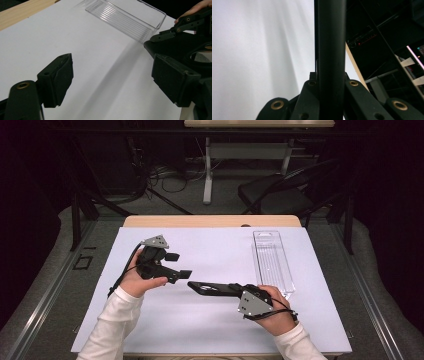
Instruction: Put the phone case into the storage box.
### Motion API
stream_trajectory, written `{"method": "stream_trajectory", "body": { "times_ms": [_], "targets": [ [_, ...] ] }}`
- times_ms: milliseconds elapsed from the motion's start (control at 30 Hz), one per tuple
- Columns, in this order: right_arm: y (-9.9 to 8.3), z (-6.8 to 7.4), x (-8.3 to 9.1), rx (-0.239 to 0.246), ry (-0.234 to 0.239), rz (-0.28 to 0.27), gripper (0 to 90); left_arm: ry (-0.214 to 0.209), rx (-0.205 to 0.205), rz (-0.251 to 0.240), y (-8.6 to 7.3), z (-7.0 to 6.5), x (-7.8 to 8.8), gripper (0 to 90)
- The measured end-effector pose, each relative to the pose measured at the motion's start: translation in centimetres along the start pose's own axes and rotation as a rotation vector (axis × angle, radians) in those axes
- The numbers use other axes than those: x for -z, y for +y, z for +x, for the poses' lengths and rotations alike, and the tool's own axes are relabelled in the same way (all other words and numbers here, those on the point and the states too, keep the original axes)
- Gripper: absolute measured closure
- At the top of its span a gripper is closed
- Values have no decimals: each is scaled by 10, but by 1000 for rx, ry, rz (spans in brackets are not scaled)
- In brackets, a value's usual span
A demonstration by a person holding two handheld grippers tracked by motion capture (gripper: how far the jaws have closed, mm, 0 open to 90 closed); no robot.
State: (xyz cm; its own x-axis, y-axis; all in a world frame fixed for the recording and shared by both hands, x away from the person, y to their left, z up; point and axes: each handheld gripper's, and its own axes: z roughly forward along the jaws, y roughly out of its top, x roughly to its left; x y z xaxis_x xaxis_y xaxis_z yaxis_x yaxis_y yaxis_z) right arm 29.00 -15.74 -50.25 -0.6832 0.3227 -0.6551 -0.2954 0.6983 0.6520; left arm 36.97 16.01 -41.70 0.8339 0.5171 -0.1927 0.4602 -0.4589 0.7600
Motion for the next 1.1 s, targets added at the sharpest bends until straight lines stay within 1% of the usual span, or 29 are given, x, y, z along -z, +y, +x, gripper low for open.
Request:
{"method": "stream_trajectory", "body": {
  "times_ms": [33,100,200,367,400,467,600,700,767,867,1000,1033,1100],
  "targets": [
    [-1,0,0,-18,6,-11,878,0,-5,-1,0,1,1,190],
    [-2,-2,0,-50,17,-17,878,5,-5,-4,0,2,3,191],
    [-5,-5,0,-90,31,-32,878,10,0,-10,-1,3,5,195],
    [-8,-9,1,-157,50,-49,878,-3,5,-16,-1,4,4,211],
    [-8,-10,1,-169,51,-55,878,-10,4,-12,-1,4,4,215],
    [-10,-11,1,-190,57,-57,878,-9,0,-2,-1,3,2,219],
    [-12,-13,1,-217,61,-59,878,-19,-18,16,-1,0,-2,260],
    [-13,-13,1,-231,65,-59,878,-24,-30,13,-1,-4,-4,278],
    [-14,-14,1,-237,67,-60,878,-29,-33,13,0,-6,-5,282],
    [-14,-14,1,-246,70,-62,878,-32,-24,7,0,-9,-6,297],
    [-15,-15,2,-265,74,-71,877,-36,-36,12,2,-14,-8,299],
    [-15,-15,2,-267,76,-68,878,-45,-40,14,2,-16,-8,317],
    [-15,-15,1,-271,76,-71,878,-51,-46,16,2,-19,-9,348]
  ]
}}
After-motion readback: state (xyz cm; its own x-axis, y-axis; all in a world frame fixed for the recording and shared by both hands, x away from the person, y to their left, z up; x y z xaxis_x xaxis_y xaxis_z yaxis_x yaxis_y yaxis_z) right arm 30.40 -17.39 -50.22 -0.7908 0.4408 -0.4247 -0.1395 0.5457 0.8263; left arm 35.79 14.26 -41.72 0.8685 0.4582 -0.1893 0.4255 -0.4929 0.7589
